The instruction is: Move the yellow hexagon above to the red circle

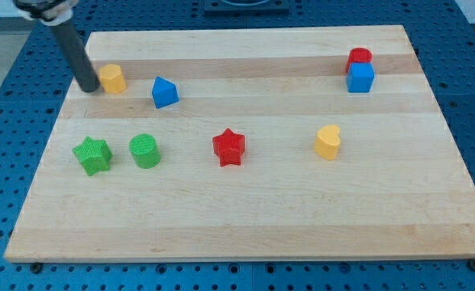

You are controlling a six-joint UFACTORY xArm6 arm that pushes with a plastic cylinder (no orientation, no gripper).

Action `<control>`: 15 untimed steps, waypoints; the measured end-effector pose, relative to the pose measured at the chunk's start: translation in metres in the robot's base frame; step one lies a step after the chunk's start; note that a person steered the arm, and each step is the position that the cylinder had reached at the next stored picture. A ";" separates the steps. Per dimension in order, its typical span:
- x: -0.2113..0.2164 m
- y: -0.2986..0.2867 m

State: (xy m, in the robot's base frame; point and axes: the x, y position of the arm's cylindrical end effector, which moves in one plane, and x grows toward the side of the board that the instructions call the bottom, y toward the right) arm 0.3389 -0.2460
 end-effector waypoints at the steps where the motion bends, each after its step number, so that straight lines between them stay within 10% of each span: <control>1: -0.035 0.041; 5: -0.072 0.053; 12: -0.069 0.295; 15: -0.076 0.241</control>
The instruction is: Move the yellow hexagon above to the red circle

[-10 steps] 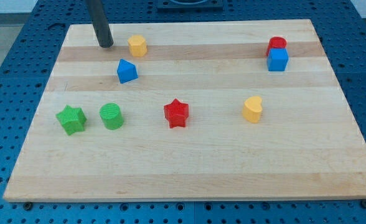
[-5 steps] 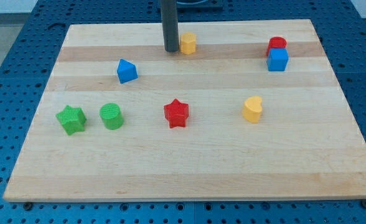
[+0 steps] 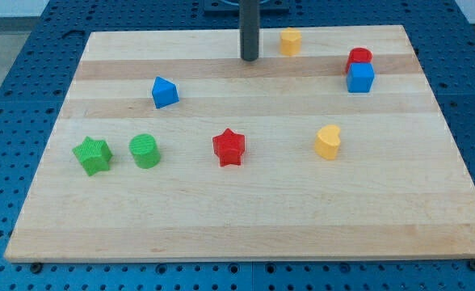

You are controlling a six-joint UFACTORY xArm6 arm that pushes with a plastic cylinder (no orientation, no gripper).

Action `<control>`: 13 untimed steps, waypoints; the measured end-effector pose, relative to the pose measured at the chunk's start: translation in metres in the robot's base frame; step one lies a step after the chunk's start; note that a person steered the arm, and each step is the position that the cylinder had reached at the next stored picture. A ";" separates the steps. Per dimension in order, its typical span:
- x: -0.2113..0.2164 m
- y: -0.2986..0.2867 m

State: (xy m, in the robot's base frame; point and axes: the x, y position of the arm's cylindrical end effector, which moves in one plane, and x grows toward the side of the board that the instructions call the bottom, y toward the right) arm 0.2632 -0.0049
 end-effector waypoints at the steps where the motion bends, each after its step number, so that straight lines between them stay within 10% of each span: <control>1: -0.027 0.024; 3: -0.050 0.157; 7: -0.037 0.083; 11: -0.016 0.167; 13: -0.072 0.152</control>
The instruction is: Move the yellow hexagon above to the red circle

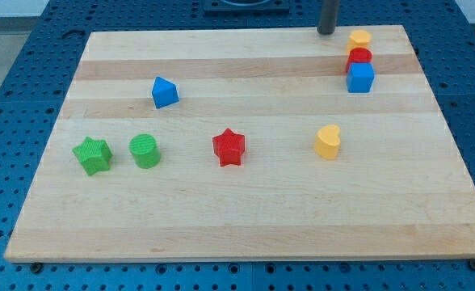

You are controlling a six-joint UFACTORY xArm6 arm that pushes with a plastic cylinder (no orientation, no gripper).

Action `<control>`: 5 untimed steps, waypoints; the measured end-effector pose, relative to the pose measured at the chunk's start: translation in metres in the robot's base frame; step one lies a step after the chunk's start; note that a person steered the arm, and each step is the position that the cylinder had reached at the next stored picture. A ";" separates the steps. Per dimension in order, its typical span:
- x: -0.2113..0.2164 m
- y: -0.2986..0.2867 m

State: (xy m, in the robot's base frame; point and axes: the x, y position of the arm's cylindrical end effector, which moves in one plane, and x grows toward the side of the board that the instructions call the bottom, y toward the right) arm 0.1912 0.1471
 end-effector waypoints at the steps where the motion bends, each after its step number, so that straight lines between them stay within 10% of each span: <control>1: 0.001 0.024; 5: 0.036 0.049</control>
State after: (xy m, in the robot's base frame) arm 0.2275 0.1963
